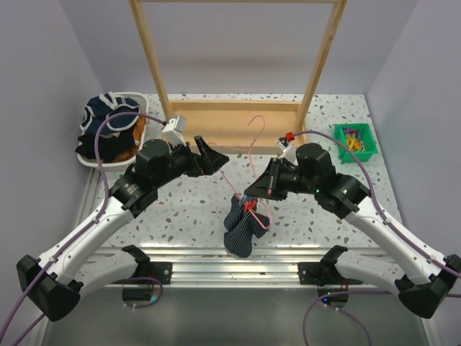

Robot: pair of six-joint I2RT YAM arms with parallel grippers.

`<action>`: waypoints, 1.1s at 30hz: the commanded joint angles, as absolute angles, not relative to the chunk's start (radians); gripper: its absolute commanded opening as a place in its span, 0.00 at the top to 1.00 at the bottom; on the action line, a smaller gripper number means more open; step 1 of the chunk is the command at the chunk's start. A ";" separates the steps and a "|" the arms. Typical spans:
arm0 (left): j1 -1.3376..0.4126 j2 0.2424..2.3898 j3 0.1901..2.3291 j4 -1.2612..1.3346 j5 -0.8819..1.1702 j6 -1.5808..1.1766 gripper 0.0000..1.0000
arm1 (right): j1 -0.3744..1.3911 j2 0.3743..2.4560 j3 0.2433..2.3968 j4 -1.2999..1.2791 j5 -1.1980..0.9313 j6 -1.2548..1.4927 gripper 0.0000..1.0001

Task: Remove the underwear clipped to the hanger

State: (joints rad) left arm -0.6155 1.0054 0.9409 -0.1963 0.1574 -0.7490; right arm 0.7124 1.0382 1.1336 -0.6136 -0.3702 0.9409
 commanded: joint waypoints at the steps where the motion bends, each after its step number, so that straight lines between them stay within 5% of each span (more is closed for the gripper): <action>1: -0.615 0.976 0.976 -0.184 0.115 -0.847 0.00 | 0.713 0.948 1.001 -0.253 -0.405 1.195 1.00; 10: -0.615 0.943 0.902 -0.272 0.206 -0.893 0.00 | 0.713 0.897 0.828 -0.010 -0.376 1.233 1.00; 19: -0.615 0.951 0.965 -0.169 0.070 -0.832 0.00 | 0.715 1.072 1.181 -0.622 -0.486 0.712 1.00; 33: -0.609 1.066 1.040 -0.132 0.093 -1.244 0.00 | 0.718 0.965 1.097 -0.658 -0.387 0.542 1.00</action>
